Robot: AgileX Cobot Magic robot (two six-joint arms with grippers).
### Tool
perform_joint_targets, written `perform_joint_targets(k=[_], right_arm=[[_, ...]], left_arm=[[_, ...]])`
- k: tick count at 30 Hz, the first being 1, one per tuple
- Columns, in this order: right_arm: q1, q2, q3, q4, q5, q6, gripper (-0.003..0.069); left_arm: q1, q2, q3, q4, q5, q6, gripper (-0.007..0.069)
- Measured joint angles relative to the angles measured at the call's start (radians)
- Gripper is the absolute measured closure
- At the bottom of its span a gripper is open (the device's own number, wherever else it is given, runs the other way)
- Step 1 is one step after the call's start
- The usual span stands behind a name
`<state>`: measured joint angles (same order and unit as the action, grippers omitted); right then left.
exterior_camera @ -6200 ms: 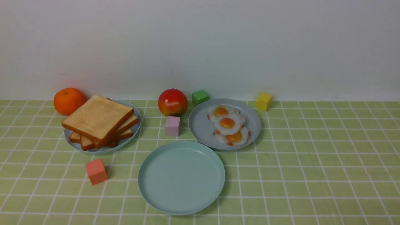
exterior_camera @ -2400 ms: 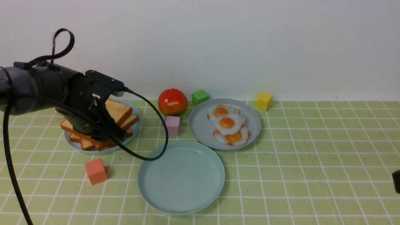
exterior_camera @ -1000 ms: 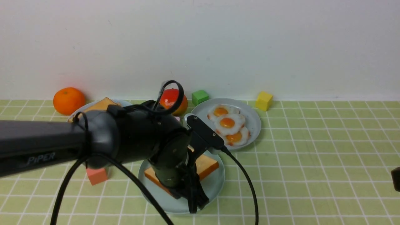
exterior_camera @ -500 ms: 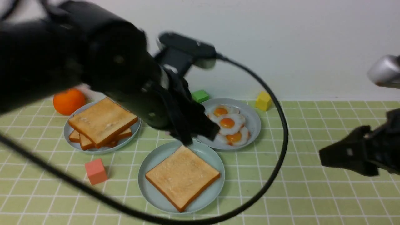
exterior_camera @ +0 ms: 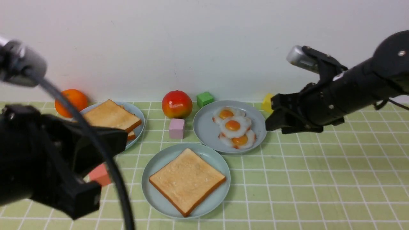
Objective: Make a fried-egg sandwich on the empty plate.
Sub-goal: Use the right arm to grab a fried egg
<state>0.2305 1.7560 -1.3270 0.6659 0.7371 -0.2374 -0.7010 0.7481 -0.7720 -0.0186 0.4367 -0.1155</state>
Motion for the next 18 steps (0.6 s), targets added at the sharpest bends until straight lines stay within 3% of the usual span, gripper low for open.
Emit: perform_joint_targets(k=[6, 18], right_arm=[[-0.066, 0.227, -0.182, 0.102, 0.049, 0.0, 0.0283], [-0.081, 0.496, -0.453, 0.159, 0.067, 0.0, 0.0277]], left_arm=[[0.0, -0.04, 0.086, -0.022, -0.186, 0.0, 0.0638], [0.0, -0.039, 0.087, -0.024, -0.223, 0.0, 0.0638]])
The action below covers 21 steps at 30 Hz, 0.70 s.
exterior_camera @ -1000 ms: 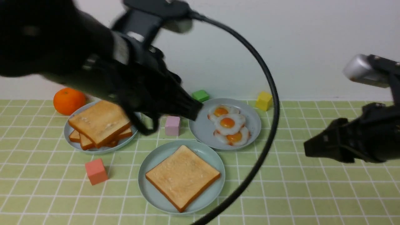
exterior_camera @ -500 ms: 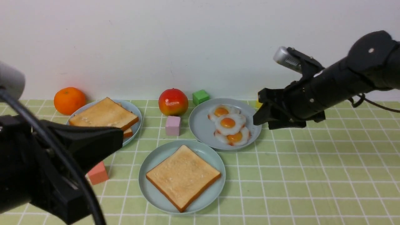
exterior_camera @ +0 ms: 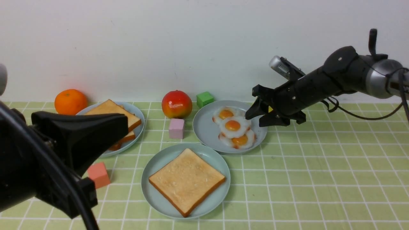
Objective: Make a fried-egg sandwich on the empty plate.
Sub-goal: Use the right arm to grab a fried egg
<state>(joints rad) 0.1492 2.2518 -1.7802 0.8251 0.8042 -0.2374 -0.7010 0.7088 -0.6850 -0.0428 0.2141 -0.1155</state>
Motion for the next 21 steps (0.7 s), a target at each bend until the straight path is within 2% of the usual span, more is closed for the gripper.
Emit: perform_joint_targets(k=[21], right_arm=[[0.0, 0.115, -0.094, 0.001, -0.036, 0.0, 0.0277]], left_arm=[[0.0, 0.0, 0.001, -0.016, 0.026, 0.0, 0.0638]])
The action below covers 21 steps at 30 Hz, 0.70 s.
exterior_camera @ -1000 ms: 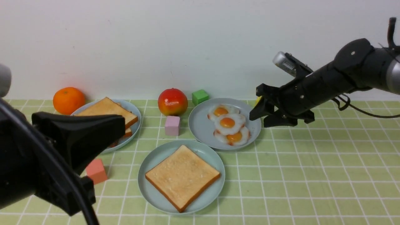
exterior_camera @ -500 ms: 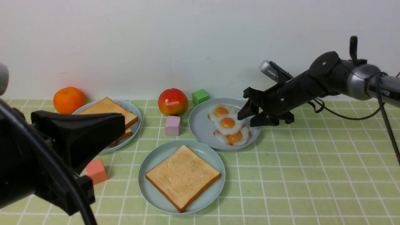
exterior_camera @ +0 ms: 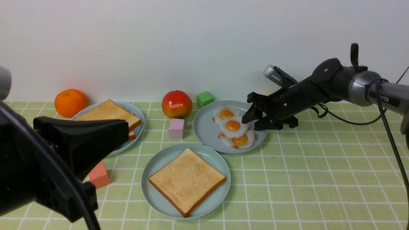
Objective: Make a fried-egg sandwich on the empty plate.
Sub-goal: Use the right arm to grab a fried egg
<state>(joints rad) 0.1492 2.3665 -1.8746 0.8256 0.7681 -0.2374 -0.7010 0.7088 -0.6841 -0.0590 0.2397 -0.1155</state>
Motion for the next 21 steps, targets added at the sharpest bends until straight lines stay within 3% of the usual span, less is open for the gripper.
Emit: perform_joint_targets(k=[21], right_arm=[[0.031, 0.004, -0.002, -0.028, -0.063, -0.004, 0.0286]], left_arm=[[0.0, 0.0, 0.0, -0.001, 0.003, 0.0, 0.0637]])
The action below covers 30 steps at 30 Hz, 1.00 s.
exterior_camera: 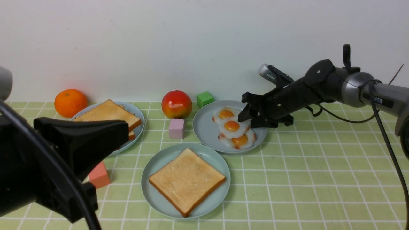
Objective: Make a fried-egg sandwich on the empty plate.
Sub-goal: Use the right arm to grab a fried egg, then use the right arm to place the fried egg on the slice of bread in the middle
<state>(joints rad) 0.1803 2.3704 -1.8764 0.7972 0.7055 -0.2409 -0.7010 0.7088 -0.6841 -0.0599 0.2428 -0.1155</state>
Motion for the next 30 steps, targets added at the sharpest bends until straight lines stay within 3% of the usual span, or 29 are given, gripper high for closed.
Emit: perform_joint_targets(k=[5, 8, 16, 23, 30], right_arm=[[0.0, 0.002, 0.0, -0.008, -0.002, 0.0, 0.0333], [-0.001, 0.012, -0.003, 0.0, -0.006, 0.0, 0.0426], [-0.003, 0.012, -0.004, 0.085, -0.017, -0.002, 0.0592], [-0.003, -0.003, -0.004, 0.101, 0.002, -0.024, 0.0594], [-0.002, -0.139, -0.002, 0.092, 0.126, -0.098, 0.0594]], left_arm=[[0.0, 0.0, 0.0, -0.005, 0.0, 0.0, 0.0637], [0.0, 0.0, 0.0, -0.006, 0.0, 0.0, 0.0634], [0.0, 0.0, 0.0, -0.007, 0.0, 0.0, 0.063], [0.0, 0.0, 0.0, -0.004, 0.0, 0.0, 0.0627], [0.0, 0.012, 0.0, 0.046, 0.079, -0.01, 0.0625]])
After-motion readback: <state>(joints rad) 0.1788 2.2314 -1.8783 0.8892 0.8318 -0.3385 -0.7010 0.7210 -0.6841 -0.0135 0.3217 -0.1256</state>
